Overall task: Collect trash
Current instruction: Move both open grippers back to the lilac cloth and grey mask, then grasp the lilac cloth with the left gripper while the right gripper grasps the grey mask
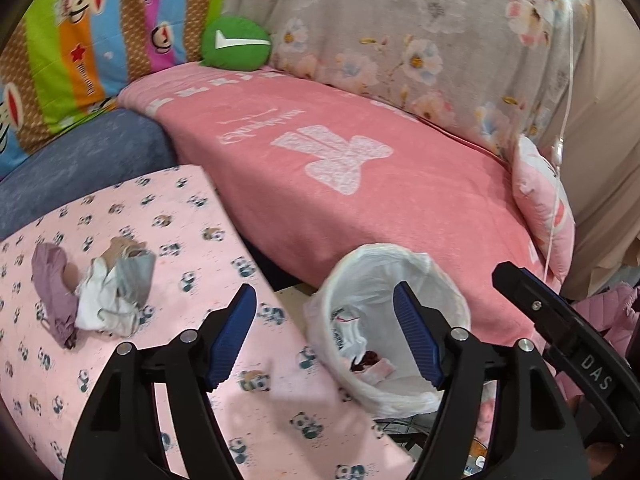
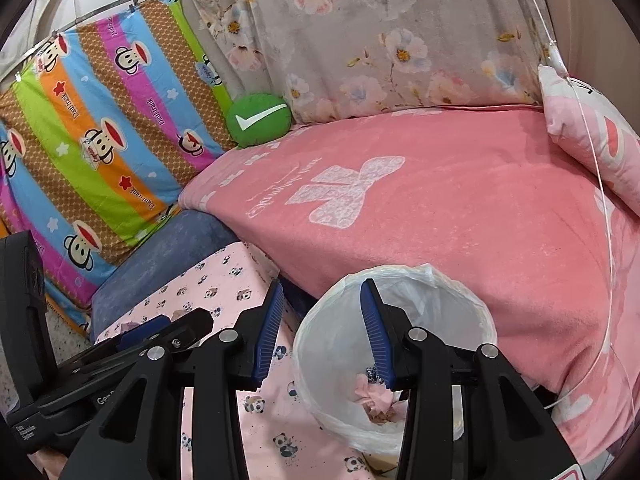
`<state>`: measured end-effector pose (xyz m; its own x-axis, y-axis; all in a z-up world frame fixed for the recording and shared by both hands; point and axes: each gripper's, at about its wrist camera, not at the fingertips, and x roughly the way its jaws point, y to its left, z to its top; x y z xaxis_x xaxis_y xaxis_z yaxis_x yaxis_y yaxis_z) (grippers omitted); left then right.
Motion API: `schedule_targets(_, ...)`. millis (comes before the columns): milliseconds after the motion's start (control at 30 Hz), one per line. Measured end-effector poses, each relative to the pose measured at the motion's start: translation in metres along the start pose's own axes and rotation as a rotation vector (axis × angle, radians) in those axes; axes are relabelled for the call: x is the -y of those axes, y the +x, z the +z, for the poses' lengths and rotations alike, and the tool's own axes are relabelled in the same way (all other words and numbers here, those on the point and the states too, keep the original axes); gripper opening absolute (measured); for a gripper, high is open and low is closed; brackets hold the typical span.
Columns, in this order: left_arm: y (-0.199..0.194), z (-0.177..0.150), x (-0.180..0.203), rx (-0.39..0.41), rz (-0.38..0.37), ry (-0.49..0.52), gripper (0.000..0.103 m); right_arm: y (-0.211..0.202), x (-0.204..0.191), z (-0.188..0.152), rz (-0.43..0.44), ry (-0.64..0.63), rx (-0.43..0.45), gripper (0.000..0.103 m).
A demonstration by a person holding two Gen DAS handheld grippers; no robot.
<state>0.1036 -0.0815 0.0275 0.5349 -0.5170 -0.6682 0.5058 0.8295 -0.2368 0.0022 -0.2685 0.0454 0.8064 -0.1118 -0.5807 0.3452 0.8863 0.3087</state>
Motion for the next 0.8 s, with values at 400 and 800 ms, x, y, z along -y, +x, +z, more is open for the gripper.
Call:
schedule_targets(400, -0.023, -0.013, -0.107, 0.019, 0.143, -0.178, 0.074, 0.035, -0.084, -0.032, 0.079, -0.111, -0.099, 0.042)
schedule_targets(800, -0.026, -0.041, -0.216, -0.033, 0.267, -0.364, 0.074, 0.091, -0.166, -0.067, 0.15, -0.19, -0.214, 0.042)
